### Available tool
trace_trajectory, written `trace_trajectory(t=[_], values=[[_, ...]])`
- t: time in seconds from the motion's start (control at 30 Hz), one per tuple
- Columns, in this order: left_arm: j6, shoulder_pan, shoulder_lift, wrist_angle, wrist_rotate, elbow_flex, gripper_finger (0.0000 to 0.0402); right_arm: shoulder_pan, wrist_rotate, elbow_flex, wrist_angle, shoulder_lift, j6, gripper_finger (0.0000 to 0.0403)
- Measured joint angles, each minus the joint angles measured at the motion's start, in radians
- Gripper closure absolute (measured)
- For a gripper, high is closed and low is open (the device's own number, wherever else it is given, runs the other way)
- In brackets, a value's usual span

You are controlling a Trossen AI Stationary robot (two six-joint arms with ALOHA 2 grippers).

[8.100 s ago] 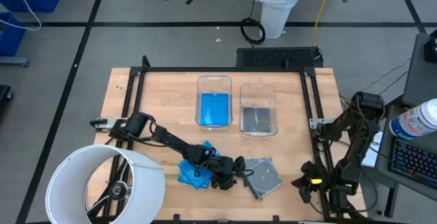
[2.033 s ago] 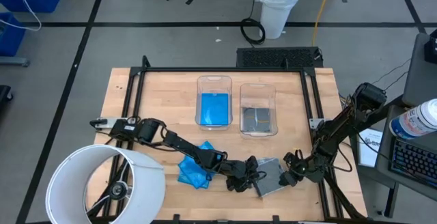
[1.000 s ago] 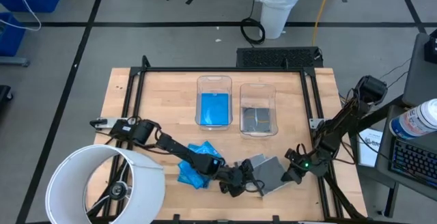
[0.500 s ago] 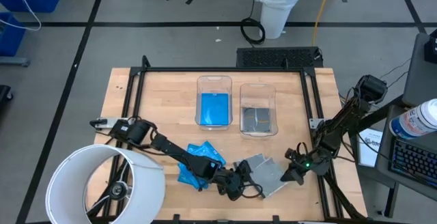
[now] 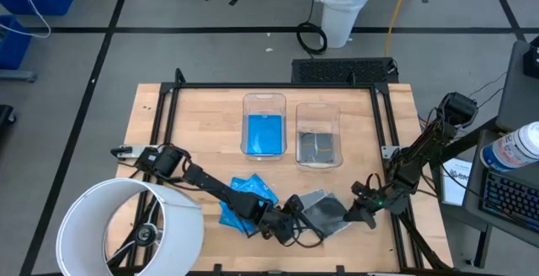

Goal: Pick & place jewel cases by type
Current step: Put the black CD case into the right transparent bin

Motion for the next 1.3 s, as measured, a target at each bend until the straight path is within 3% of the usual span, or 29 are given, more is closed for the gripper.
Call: trace_trajectory(t=[0.2, 0.43, 0.6, 0.7, 0.83, 0.97, 1.1, 1.23, 1.3], values=[[-0.029, -0.021, -0.022, -0.092, -0.091, 0.0, 0.0174, 0.0, 0.048, 0.002, 0.106, -0.022, -0.171, 0.0381], [-0.078, -0.043, -0.101, -0.159, -0.084, 0.0, 0.0174, 0.0, 0.137, 0.001, 0.136, -0.073, -0.319, 0.0381], [-0.161, -0.05, -0.169, -0.258, -0.085, -0.019, 0.0174, -0.001, 0.273, 0.001, 0.19, -0.128, -0.541, 0.0382], [-0.182, -0.04, -0.226, -0.246, -0.094, -0.1, 0.0174, -0.01, 0.396, 0.002, 0.199, -0.178, -0.683, 0.0382], [-0.182, -0.006, -0.335, -0.094, -0.106, -0.283, 0.0174, -0.049, 0.516, 0.005, 0.199, -0.256, -0.871, 0.0382], [-0.184, 0.025, -0.468, 0.113, -0.092, -0.475, 0.0174, -0.122, 0.554, 0.075, 0.144, -0.335, -1.071, 0.0382], [-0.185, 0.047, -0.577, 0.279, -0.047, -0.618, 0.0174, -0.222, 0.551, 0.255, -0.17, -0.408, -1.061, 0.0382], [-0.168, 0.075, -0.635, 0.356, -0.027, -0.704, 0.0174, -0.367, 0.542, 0.524, -0.817, -0.42, -0.789, 0.0383], [-0.159, 0.091, -0.642, 0.378, -0.023, -0.73, 0.0174, -0.467, 0.48, 0.635, -1.066, -0.394, -0.65, 0.0383]])
